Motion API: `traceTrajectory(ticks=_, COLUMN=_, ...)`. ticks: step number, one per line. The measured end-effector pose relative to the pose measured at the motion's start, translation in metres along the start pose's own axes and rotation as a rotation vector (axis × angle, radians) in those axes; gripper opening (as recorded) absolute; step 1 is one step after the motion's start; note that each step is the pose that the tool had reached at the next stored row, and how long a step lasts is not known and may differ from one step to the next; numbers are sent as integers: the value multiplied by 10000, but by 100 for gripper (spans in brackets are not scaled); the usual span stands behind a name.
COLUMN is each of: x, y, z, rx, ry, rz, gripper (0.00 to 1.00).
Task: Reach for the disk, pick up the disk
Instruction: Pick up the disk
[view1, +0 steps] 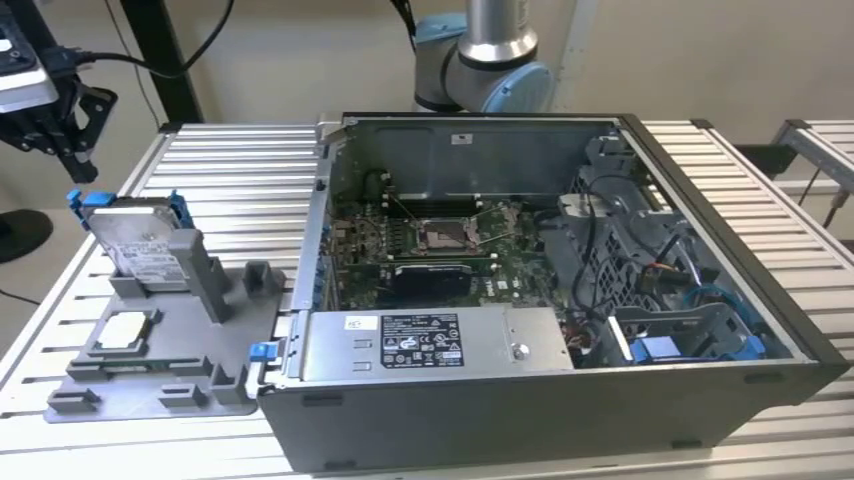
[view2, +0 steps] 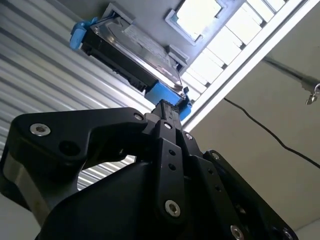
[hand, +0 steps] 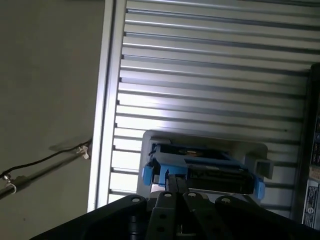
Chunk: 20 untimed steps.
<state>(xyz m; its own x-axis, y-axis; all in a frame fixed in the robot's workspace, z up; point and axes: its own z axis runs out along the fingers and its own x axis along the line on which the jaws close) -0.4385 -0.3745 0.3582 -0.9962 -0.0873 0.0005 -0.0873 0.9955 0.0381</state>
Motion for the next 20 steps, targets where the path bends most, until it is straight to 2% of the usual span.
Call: traceTrajectory(ticks=20, x=2, y=1, z=-13, rx=4, ry=80, rz=-2072, gripper=0)
